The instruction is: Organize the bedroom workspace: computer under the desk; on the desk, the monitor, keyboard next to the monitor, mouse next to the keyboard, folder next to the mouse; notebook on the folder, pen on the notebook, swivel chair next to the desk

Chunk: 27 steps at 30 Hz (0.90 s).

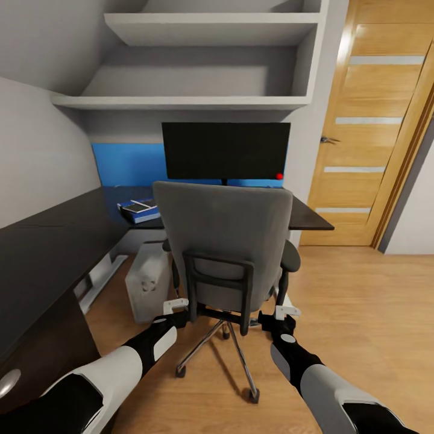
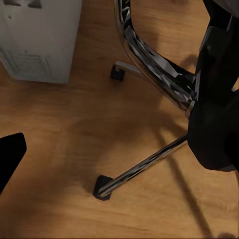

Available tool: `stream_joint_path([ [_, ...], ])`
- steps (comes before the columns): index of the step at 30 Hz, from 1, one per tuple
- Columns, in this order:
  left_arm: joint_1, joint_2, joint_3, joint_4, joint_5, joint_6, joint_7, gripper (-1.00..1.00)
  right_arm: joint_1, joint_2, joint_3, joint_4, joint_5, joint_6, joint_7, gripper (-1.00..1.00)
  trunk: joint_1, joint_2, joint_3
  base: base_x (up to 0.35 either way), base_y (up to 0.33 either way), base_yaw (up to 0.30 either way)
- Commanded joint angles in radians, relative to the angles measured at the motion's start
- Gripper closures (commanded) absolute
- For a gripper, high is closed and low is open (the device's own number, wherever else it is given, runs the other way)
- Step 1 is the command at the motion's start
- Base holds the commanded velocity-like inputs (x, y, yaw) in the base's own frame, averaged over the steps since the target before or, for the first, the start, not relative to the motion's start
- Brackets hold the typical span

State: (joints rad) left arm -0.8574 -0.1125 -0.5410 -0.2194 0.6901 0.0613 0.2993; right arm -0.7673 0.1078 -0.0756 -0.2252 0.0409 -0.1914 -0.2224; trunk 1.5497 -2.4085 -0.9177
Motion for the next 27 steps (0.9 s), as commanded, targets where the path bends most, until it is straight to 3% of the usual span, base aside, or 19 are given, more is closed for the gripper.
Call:
stream_joint_path([
  [1, -0.001, 0.000, -0.010, -0.003, 0.006, 0.005, 0.004, -1.00, -0.001, 0.001, -0.003, 0.000, 0.008, -0.003, 0.003, -1.00, 0.000, 0.000, -0.001, 0.316, 0.000, 0.000],
  [15, -0.001, 0.000, -0.009, -0.003, 0.006, 0.003, 0.006, -1.00, -0.001, 0.001, -0.003, -0.001, 0.008, -0.003, 0.003, -1.00, 0.000, 0.000, -0.001, 0.074, 0.000, 0.000],
  [27, -0.001, 0.000, -0.010, -0.003, 0.006, 0.003, 0.004, -1.00, -0.001, 0.001, -0.003, -0.002, 0.008, -0.003, 0.002, -1.00, 0.000, 0.000, -0.001, -0.273, 0.000, 0.000],
])
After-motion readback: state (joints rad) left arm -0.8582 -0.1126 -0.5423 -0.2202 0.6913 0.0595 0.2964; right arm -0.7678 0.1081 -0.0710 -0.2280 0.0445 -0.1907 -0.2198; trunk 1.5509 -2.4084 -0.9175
